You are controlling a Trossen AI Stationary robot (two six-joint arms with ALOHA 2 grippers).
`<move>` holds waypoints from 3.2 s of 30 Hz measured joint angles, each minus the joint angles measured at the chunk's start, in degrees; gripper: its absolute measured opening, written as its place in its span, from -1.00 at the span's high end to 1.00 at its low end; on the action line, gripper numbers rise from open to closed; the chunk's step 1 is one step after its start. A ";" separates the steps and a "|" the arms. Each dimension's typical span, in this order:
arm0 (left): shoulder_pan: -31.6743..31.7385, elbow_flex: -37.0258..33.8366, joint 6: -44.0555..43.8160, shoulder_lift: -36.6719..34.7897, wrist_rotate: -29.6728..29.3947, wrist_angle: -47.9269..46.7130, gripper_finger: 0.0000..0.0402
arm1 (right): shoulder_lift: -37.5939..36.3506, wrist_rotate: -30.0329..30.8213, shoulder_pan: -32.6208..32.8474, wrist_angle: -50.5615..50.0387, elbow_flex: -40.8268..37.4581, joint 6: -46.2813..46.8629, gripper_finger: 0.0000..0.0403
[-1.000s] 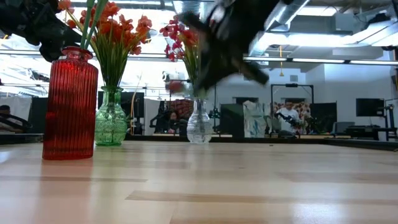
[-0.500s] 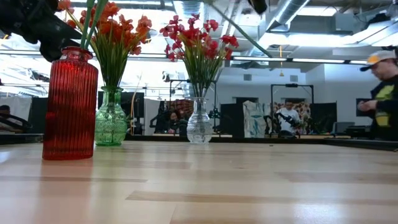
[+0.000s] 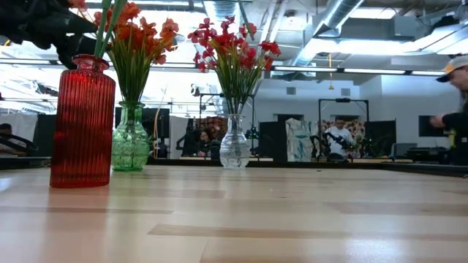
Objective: Sort flowers into vase by color
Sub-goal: Put the red flower into the red vase
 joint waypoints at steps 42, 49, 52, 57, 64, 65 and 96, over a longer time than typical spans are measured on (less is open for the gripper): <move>3.06 -17.64 27.49 -0.11 4.18 34.12 1.00 | 0.39 -23.45 -7.96 52.30 -24.52 -11.34 0.87; 3.98 -17.66 26.16 -0.11 6.09 33.33 1.00 | 10.16 -25.12 -6.82 71.22 -24.52 -13.83 0.87; 3.96 -17.66 25.36 -0.11 7.08 33.31 1.00 | 15.39 -25.15 -6.95 81.35 -24.52 -12.27 0.87; 3.96 -17.68 24.16 -0.11 7.10 33.25 1.00 | 20.76 -25.01 -7.20 82.61 -21.87 -9.62 0.87; 3.96 -17.68 23.57 -0.11 6.84 32.52 1.00 | 26.57 -26.65 -7.23 84.45 -15.31 -6.91 0.87; 3.96 -17.68 23.34 -0.11 6.76 32.26 1.00 | 27.10 -26.68 -7.21 84.67 -14.31 -6.35 0.87; 3.93 -17.74 22.87 -0.11 6.64 31.80 1.00 | 31.62 -28.77 -8.26 82.19 -9.20 3.01 0.87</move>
